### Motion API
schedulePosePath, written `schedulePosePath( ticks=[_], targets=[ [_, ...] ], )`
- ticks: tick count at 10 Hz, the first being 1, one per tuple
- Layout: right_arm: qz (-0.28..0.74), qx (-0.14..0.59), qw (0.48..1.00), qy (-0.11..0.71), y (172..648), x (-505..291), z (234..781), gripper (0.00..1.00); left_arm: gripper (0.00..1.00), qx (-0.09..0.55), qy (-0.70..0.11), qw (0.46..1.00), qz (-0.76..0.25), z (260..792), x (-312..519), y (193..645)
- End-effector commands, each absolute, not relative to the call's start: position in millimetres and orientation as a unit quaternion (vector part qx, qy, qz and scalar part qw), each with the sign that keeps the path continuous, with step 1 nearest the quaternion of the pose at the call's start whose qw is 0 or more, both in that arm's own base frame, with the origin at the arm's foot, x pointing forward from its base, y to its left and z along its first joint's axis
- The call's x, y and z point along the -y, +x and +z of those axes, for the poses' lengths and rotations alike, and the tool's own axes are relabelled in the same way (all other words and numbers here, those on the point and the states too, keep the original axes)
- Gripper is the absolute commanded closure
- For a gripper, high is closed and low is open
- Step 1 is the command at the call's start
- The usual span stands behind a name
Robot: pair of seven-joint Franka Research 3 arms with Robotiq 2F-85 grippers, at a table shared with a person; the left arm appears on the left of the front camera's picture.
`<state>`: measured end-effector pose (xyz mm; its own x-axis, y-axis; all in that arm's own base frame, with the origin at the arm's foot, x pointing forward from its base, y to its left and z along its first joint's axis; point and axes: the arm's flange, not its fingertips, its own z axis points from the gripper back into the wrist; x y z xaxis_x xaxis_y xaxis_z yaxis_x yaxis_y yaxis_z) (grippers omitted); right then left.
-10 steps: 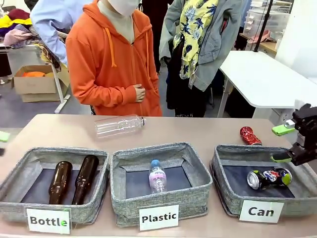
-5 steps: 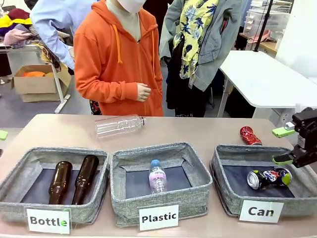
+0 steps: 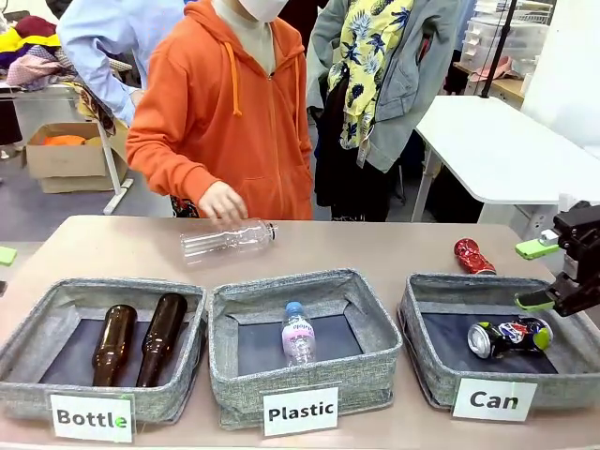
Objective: Sort the can waste into the basket.
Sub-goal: Pick up the can waste from the table and place it in the right Fabric basket.
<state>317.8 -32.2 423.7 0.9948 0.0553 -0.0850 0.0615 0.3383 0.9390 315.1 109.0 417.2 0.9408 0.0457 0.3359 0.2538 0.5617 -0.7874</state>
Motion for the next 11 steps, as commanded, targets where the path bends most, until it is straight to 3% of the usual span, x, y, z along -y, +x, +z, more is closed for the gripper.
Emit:
schedulePosePath(
  ticks=[1,2,3,4,6,8,9,10,11],
  targets=[
    [0.002,-0.047,0.814,0.579,318,31,425,0.00,0.00,0.161,-0.463,0.869,-0.067,416,-112,312],
    [-0.002,-0.051,0.816,0.575,318,32,424,0.00,0.00,0.161,-0.463,0.869,-0.067,416,-112,312],
    [0.022,0.041,0.929,0.368,334,20,438,0.00,0.00,0.161,-0.463,0.869,-0.067,416,-112,312],
    [0.017,0.114,0.973,0.198,346,18,450,0.00,0.00,0.161,-0.463,0.869,-0.067,416,-112,312],
    [-0.004,0.169,0.985,0.024,367,11,463,0.00,0.00,0.161,-0.463,0.869,-0.067,416,-112,312],
    [0.028,0.271,0.957,-0.098,383,-2,466,0.00,0.00,0.161,-0.463,0.869,-0.067,416,-112,312],
    [0.043,0.352,0.927,-0.119,379,-16,469,0.00,0.00,0.161,-0.463,0.869,-0.067,416,-112,312],
    [0.003,0.341,0.938,-0.057,358,-16,476,0.00,0.00,0.161,-0.463,0.869,-0.067,416,-112,312],
    [0.119,0.218,0.964,0.092,388,-2,489,0.00,0.00,0.161,-0.463,0.869,-0.067,416,-112,312]
  ],
)
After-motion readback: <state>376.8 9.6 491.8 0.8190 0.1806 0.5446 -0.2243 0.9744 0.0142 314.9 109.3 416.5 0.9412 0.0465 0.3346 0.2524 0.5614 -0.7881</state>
